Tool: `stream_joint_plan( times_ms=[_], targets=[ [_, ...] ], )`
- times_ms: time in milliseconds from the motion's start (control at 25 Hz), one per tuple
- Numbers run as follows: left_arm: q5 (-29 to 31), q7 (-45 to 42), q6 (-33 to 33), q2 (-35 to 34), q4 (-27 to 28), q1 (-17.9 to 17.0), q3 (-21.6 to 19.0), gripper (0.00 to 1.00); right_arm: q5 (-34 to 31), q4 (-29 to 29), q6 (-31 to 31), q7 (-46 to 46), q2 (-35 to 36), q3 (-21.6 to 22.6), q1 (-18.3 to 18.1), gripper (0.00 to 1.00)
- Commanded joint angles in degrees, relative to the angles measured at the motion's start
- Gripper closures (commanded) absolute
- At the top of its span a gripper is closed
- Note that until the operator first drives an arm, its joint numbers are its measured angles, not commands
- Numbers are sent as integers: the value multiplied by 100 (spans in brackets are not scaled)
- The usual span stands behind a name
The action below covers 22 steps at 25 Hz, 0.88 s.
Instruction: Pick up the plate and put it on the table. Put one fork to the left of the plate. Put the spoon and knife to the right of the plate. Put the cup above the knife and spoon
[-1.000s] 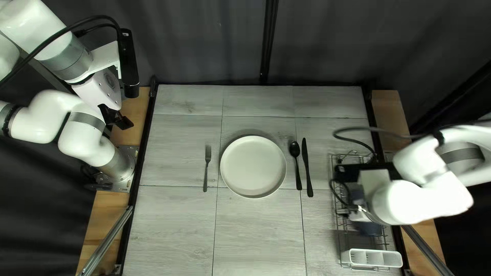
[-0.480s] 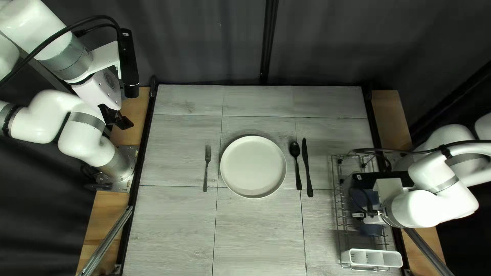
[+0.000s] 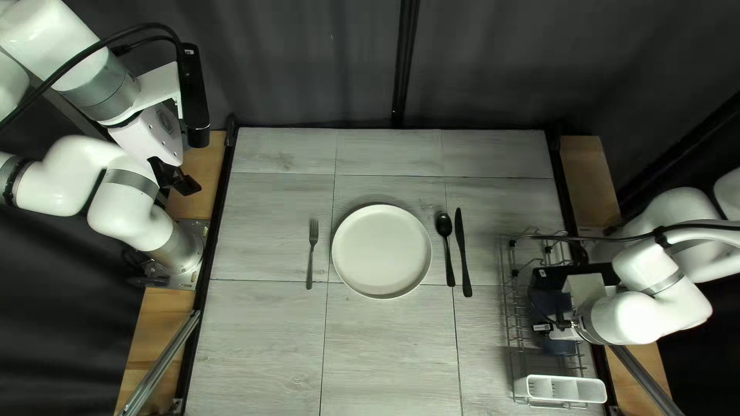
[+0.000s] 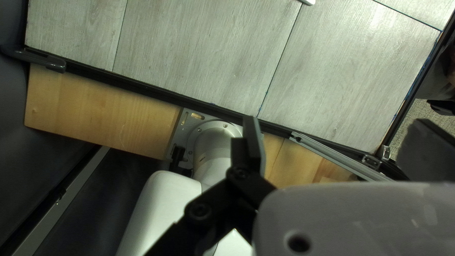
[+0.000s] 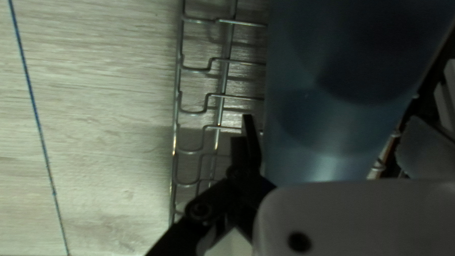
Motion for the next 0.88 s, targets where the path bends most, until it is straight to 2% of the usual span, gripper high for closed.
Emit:
stream_joint_plan(
  times_ms=[40, 80, 120, 240, 440, 480, 680, 880],
  targets=[
    [0, 0, 0, 0, 0, 0, 0, 0, -19, -80, -249, 22, 174, 84, -31, 0],
    [0, 0, 0, 0, 0, 0, 0, 0, -22, -99, -295, 33, 201, 99, -37, 9],
    [0, 0, 0, 0, 0, 0, 0, 0, -36, -73, -263, 46, 193, 106, -39, 100],
    [0, 0, 0, 0, 0, 0, 0, 0, -123, 74, 11, 115, 87, 111, -63, 100],
    [0, 0, 0, 0, 0, 0, 0, 0, -433, 691, 1059, 161, -317, -3, -167, 100],
    [0, 0, 0, 0, 0, 0, 0, 0, -585, 982, 1403, 166, -341, -34, -260, 100],
    [0, 0, 0, 0, 0, 0, 0, 0, -1003, 1721, 2364, 102, -459, -198, -485, 100],
    [0, 0, 0, 0, 0, 0, 0, 0, -1717, 2295, 2824, -149, -319, -400, -941, 100]
  ],
)
